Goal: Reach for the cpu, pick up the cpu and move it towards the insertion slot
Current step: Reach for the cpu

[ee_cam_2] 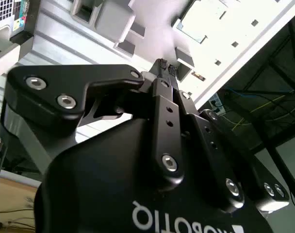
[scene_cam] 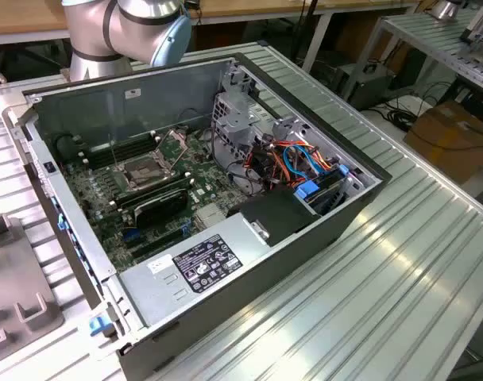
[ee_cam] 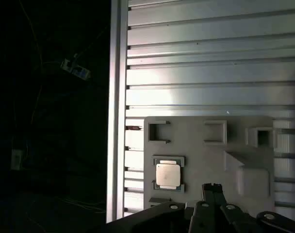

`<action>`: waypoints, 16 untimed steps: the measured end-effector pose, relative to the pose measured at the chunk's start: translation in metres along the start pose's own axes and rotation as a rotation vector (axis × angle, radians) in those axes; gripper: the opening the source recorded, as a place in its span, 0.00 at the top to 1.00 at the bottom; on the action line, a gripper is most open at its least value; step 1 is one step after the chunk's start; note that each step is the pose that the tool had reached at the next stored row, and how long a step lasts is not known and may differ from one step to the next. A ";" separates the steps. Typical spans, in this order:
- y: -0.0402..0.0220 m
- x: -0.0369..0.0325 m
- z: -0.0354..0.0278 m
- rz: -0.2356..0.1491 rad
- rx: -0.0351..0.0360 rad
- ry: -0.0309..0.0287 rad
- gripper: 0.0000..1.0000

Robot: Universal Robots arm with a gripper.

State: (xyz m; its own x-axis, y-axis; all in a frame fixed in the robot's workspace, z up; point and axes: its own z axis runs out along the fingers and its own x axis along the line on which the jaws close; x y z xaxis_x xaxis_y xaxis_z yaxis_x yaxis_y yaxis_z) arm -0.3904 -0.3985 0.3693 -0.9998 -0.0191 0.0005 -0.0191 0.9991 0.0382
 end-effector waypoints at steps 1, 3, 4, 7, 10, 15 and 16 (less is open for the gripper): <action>0.0000 0.0000 0.0000 0.000 0.0000 0.0000 0.89; 0.0000 0.0005 0.0000 0.000 0.0000 0.0000 0.89; 0.0001 0.0021 0.0001 0.000 -0.0001 -0.0001 0.89; 0.0001 0.0034 0.0000 0.000 0.0000 0.0001 0.89; 0.0001 0.0049 0.0000 0.000 0.0000 0.0001 0.89; 0.0002 0.0078 0.0000 0.000 0.0000 0.0001 0.89; 0.0002 0.0085 0.0000 0.000 0.0000 0.0001 0.89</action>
State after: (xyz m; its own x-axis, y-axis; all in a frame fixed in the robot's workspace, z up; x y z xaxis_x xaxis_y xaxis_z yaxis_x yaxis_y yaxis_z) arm -0.3989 -0.3985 0.3693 -0.9998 -0.0191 0.0005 -0.0191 0.9991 0.0382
